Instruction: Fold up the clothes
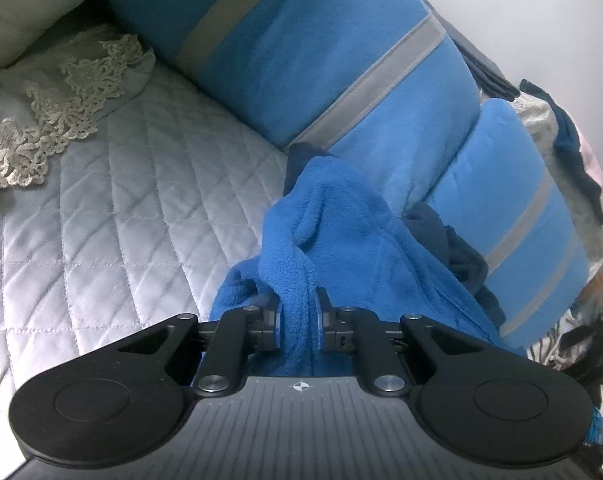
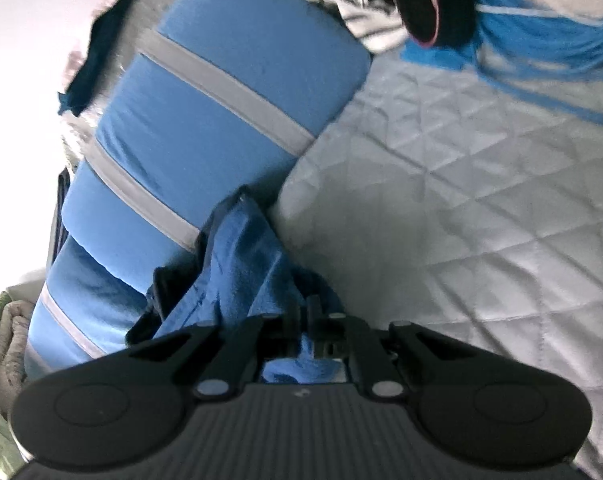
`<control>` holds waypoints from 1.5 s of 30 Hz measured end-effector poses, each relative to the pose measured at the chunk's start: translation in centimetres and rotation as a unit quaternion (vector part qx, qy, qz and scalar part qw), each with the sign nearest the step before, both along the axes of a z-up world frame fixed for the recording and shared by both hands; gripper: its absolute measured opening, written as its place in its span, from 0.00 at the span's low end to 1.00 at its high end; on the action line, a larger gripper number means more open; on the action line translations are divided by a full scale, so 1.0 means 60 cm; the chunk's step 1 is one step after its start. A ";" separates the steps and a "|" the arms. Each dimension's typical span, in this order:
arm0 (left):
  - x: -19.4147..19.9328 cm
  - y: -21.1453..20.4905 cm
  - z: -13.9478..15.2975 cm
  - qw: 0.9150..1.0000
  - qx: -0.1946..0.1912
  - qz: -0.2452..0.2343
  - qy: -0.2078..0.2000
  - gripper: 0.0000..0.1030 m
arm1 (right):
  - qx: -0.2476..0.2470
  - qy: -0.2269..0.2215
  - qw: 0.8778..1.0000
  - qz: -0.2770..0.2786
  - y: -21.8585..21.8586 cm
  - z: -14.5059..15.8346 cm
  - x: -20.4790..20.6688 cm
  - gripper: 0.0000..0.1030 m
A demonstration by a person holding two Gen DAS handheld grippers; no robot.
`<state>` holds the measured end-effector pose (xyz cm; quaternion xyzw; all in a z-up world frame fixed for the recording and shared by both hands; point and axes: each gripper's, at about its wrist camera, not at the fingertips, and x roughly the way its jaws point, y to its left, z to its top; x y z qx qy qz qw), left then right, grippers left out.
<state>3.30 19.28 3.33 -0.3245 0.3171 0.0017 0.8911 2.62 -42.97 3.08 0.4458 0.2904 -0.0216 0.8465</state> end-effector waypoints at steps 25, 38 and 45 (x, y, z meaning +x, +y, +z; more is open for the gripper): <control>-0.060 0.037 -0.013 0.985 -0.093 0.106 0.103 0.70 | 0.055 0.040 0.996 0.054 0.055 -0.026 -0.006 1.00; -0.091 0.010 -0.103 0.950 -0.282 0.107 0.079 0.76 | 0.139 0.050 0.989 0.017 0.066 -0.069 -0.004 1.00; -0.070 0.014 -0.124 0.924 -0.345 0.160 0.038 0.80 | 0.142 0.047 0.989 -0.019 0.087 -0.091 0.011 1.00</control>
